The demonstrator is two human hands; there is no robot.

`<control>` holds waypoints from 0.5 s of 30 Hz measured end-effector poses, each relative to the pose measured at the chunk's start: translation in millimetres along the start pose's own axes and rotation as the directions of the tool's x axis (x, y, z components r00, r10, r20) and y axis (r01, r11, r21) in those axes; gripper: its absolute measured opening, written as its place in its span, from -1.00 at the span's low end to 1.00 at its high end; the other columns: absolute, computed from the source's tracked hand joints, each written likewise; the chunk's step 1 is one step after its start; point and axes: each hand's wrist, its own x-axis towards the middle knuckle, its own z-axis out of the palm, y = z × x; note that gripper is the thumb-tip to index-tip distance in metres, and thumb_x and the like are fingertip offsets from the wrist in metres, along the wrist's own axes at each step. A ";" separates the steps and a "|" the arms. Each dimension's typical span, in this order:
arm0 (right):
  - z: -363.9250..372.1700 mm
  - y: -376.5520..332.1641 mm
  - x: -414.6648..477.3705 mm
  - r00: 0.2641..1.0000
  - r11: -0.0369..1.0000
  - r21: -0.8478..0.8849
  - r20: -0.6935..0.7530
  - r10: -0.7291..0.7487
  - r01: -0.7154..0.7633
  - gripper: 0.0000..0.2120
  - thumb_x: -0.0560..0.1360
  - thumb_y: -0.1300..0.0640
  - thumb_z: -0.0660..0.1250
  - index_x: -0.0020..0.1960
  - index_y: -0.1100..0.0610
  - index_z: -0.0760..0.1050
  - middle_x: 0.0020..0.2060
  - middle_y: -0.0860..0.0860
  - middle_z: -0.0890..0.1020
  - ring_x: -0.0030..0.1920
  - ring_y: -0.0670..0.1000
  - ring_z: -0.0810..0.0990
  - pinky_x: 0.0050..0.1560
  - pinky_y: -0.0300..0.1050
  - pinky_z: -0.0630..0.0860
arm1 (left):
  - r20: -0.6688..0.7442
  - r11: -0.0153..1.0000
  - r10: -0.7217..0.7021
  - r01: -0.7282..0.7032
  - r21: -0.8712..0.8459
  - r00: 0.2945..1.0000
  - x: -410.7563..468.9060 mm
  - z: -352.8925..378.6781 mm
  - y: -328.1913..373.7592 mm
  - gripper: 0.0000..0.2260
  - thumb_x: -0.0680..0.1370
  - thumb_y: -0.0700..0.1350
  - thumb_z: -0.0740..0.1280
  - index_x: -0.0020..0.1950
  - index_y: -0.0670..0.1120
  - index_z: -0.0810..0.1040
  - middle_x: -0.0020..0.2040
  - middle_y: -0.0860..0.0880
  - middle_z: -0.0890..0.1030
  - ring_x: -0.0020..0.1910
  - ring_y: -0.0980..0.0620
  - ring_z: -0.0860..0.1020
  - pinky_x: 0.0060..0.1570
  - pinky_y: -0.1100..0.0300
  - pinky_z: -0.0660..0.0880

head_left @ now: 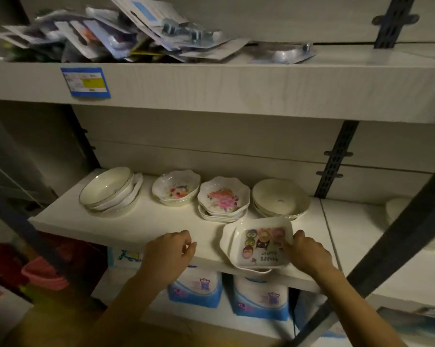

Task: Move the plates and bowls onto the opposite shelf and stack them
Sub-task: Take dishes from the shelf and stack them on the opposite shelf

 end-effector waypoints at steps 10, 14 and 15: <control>1.5 -0.7 -20.0 0.983 0.988 0.075 -0.115 0.142 -0.134 -0.81 0.59 0.08 0.14 0.09 0.20 0.34 0.04 0.13 0.59 -0.10 0.05 0.53 -0.10 -0.13 0.47 | 0.282 0.999 -0.013 0.021 -0.026 0.959 44.5 21.7 -18.3 -0.70 0.58 0.08 0.11 0.08 -0.10 0.47 -0.03 -0.07 0.63 -0.12 -0.04 0.53 -0.16 0.16 0.39; -2.9 9.7 -51.6 0.948 0.925 0.315 -0.163 0.273 -0.212 -0.82 0.60 0.07 0.12 0.06 0.17 0.38 -0.01 0.14 0.58 -0.06 0.09 0.56 0.04 -0.04 0.53 | 0.486 0.974 -0.069 0.164 -0.156 0.871 68.2 41.5 -7.6 -0.59 0.57 0.12 0.08 0.09 -0.20 0.47 0.04 -0.19 0.63 -0.03 -0.11 0.59 0.03 0.02 0.51; -2.9 11.4 -58.9 0.941 0.914 0.336 -0.167 0.295 -0.227 -0.82 0.59 0.07 0.13 0.06 0.17 0.39 0.00 0.15 0.59 -0.04 0.11 0.59 0.06 -0.01 0.54 | 0.517 0.963 -0.065 0.188 -0.190 0.854 72.7 45.3 -1.2 -0.58 0.57 0.11 0.08 0.08 -0.22 0.49 0.03 -0.21 0.64 -0.06 -0.13 0.60 0.00 0.02 0.54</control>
